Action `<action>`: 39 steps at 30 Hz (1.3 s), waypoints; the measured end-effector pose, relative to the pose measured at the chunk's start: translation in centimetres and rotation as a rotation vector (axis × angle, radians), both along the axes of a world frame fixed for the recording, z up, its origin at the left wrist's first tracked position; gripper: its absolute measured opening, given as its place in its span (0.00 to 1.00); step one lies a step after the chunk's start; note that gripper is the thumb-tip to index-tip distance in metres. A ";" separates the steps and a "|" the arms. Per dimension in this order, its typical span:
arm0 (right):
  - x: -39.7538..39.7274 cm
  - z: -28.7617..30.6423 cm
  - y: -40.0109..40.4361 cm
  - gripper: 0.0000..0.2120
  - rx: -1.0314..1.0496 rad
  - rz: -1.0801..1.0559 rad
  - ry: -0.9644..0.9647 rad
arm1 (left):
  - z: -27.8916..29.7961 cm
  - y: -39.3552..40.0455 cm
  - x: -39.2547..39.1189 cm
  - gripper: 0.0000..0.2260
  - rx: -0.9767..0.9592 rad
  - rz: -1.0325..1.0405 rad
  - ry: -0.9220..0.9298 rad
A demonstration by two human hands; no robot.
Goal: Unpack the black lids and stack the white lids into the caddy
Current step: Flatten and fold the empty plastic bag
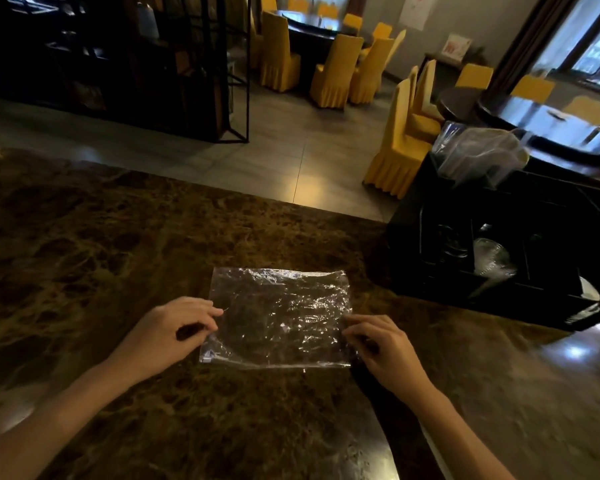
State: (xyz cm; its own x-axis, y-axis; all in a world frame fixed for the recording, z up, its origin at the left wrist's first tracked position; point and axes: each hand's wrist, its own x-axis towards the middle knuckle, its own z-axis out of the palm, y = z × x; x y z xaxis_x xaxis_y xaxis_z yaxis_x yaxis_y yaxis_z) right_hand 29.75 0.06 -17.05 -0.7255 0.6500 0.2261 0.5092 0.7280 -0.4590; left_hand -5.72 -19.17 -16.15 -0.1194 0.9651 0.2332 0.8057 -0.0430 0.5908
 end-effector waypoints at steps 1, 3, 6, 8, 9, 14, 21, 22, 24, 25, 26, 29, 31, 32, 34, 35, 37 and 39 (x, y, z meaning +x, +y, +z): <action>0.0 -0.1 -0.1 0.10 -0.001 -0.006 -0.014 | -0.2 -0.1 0.0 0.14 -0.009 0.001 0.008; 0.1 0.0 -0.3 0.11 -0.010 -0.018 -0.034 | -0.4 -0.3 0.0 0.14 -0.024 -0.003 0.037; 0.2 0.2 -0.6 0.18 -0.017 -0.011 -0.101 | -1.0 -0.6 -0.3 0.16 -0.058 -0.009 0.089; 0.4 0.5 -0.7 0.24 -0.035 0.005 -0.158 | -1.2 -0.8 -0.5 0.19 -0.078 -0.014 0.110; 0.5 0.6 -0.7 0.26 -0.043 0.012 -0.183 | -1.3 -0.8 -0.5 0.20 -0.080 -0.015 0.116; -0.2 1.7 -0.5 0.23 -0.033 0.007 -0.172 | -0.2 0.3 0.4 0.16 -0.070 -0.005 0.131; -9.3 2.8 -0.2 0.21 0.099 -0.030 -0.099 | 1.8 7.7 4.9 0.16 -0.021 0.142 0.124; -10.9 2.5 -0.2 0.21 0.092 -0.033 -0.129 | 1.7 8.7 5.6 0.19 -0.084 0.169 0.142; -13.5 1.4 -0.2 0.25 0.054 -0.031 -0.211 | 1.1 10.3 6.8 0.23 -0.214 0.201 0.204; -14.3 0.7 -0.2 0.26 0.042 -0.029 -0.259 | 0.6 10.7 7.1 0.24 -0.279 0.208 0.230; -14.8 0.0 -0.2 0.27 0.036 -0.030 -0.305 | 0.1 10.9 7.4 0.24 -0.334 0.210 0.245; -14.9 -2.0 -0.7 0.29 0.026 -0.053 -0.398 | -1.7 10.3 7.8 0.26 -0.389 0.203 0.317; -14.6 -2.8 -1.0 0.30 0.032 -0.087 -0.404 | -2.6 9.8 7.7 0.26 -0.361 0.214 0.381; -14.5 -3.0 -1.1 0.30 0.035 -0.113 -0.403 | -2.9 9.6 7.6 0.26 -0.348 0.224 0.400; -14.1 -3.2 -1.3 0.32 0.026 -0.178 -0.398 | -3.3 9.5 7.5 0.26 -0.332 0.242 0.424; -13.9 -3.2 -1.3 0.34 0.018 -0.211 -0.394 | -3.5 9.5 7.4 0.26 -0.325 0.255 0.431; -13.5 -3.1 -1.5 0.36 0.007 -0.270 -0.380 | -3.8 9.3 7.2 0.27 -0.312 0.290 0.435; -12.8 -3.2 -1.4 0.38 0.003 -0.321 -0.365 | -4.1 8.9 6.9 0.28 -0.301 0.330 0.422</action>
